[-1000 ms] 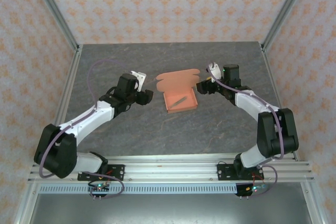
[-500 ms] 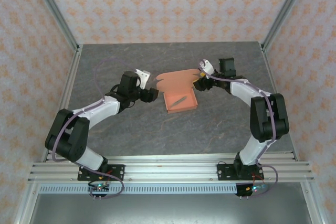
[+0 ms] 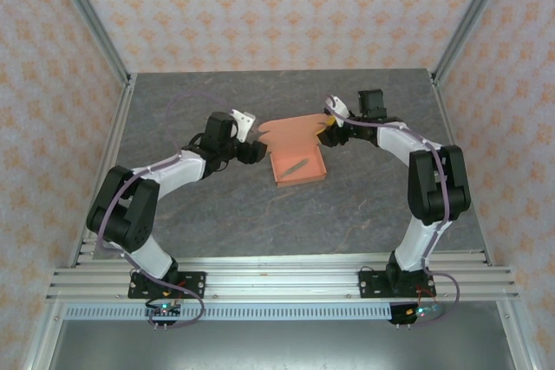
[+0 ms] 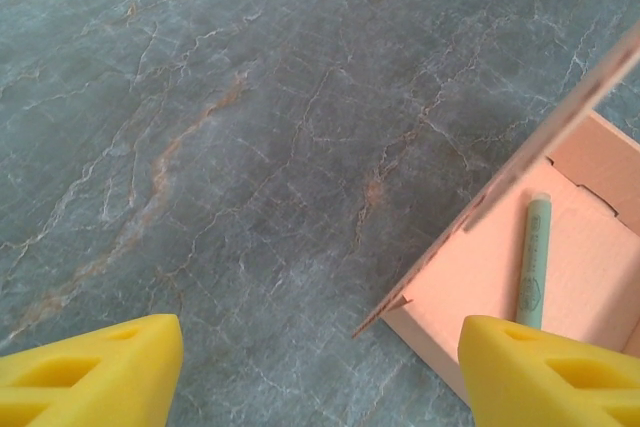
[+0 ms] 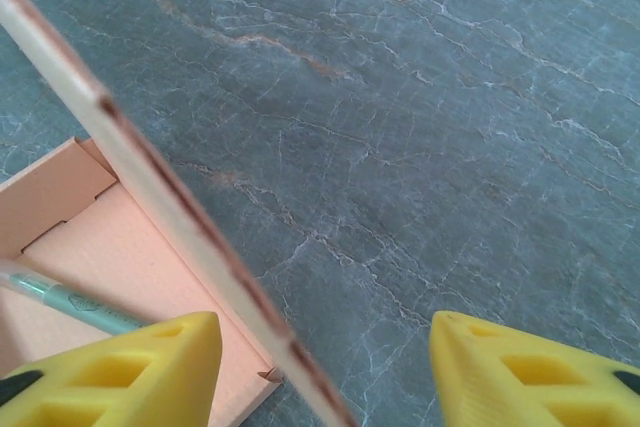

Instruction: Fold the paper box

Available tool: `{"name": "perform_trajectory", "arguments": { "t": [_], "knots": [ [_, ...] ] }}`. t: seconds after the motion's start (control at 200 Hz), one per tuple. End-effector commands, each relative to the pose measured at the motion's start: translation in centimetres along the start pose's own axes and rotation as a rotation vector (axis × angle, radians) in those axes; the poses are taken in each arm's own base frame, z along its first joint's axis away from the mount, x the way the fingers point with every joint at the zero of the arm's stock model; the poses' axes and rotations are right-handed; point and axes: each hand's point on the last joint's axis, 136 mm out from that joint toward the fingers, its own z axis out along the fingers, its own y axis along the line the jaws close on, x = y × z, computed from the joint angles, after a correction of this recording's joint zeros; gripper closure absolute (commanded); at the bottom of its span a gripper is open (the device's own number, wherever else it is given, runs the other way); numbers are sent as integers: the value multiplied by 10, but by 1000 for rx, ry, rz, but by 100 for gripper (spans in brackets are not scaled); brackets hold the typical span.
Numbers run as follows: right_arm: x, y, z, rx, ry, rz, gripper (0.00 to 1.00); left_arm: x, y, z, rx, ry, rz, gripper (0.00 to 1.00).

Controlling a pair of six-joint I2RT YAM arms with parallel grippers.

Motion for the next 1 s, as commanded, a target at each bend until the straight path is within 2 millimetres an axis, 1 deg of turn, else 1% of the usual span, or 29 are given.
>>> {"name": "perform_trajectory", "arguments": {
  "t": [0.0,0.095,0.275,0.45,0.686,0.836,0.996],
  "knots": [
    [-7,4,-2,-46,-21,-25,45,-24,-3,2,29,-62,23,30],
    [-7,4,-1,-48,-18,-24,47,-28,-5,5,41,-66,24,33],
    [-9,5,-2,-52,-19,-21,55,-32,-6,11,54,-63,20,36],
    [-8,5,-3,-49,-15,-15,67,-31,-7,18,73,-43,16,48],
    [-8,4,-4,-32,-12,-7,81,-28,-6,23,77,-24,8,60],
    [-10,5,-3,-17,-16,2,85,-30,-8,24,88,-26,8,65],
    [-15,2,-3,40,-16,25,87,-33,-11,24,105,-32,0,70]
  ]
}}
